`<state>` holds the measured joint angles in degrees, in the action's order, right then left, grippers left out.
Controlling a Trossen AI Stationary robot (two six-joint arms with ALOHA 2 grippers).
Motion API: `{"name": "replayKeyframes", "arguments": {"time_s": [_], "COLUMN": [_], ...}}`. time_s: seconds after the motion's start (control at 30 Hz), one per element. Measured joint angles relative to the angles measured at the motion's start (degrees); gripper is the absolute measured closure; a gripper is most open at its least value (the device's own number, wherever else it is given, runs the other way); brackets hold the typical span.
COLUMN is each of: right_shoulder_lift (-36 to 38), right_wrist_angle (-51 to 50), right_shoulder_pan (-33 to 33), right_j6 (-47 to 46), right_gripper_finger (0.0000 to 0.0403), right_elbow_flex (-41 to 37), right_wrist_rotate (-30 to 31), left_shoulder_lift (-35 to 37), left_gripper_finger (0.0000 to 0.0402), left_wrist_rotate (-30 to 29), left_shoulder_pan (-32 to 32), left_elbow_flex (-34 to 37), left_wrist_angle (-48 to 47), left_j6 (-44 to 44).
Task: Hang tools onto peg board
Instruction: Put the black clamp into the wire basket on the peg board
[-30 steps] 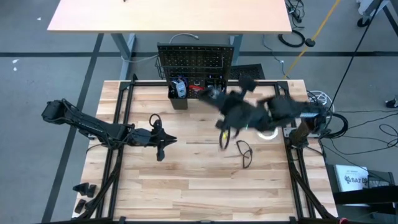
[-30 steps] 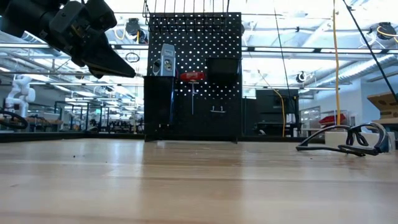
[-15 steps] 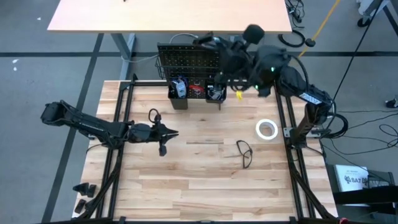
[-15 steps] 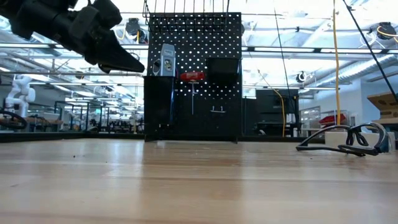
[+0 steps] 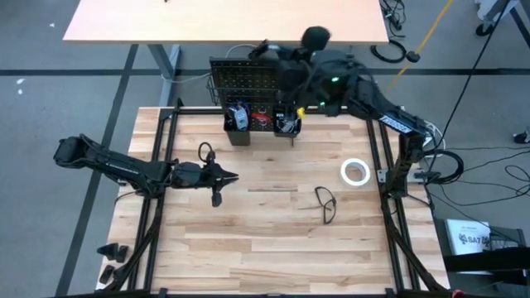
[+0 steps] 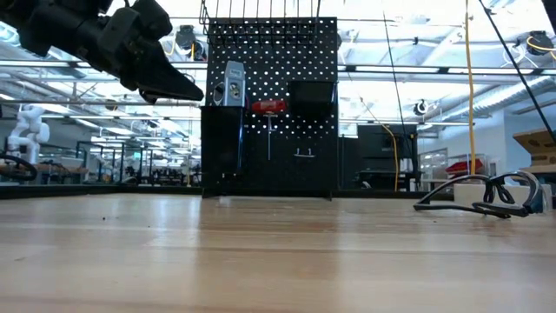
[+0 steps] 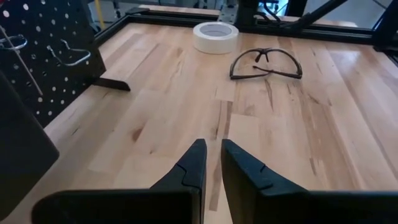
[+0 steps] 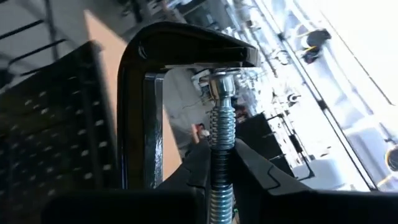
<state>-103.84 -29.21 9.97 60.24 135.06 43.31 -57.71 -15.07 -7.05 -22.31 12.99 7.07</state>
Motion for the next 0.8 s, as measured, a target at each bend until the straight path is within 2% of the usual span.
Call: {"name": "replayKeyframes", "arguments": {"time_s": [0.3,0.8], "right_shoulder_lift": [-2.2,-4.47], "right_wrist_angle": [-7.08,-10.1], "right_shoulder_pan": [-0.01,0.2], "right_j6": [-4.97,-7.56], "right_gripper_finger": [0.0373,0.0373], "right_elbow_flex": [-0.11,-0.03], "right_wrist_rotate": [0.28,0.39], "left_shoulder_lift": [0.0,0.0], "left_gripper_finger": [0.0359,0.0359], "left_wrist_rotate": [0.02,0.07], "left_shoulder_pan": [-0.02,-0.04], "left_elbow_flex": [0.0,0.0], "left_wrist_angle": [-0.34,-1.13], "left_j6": [-0.02,0.0]}}
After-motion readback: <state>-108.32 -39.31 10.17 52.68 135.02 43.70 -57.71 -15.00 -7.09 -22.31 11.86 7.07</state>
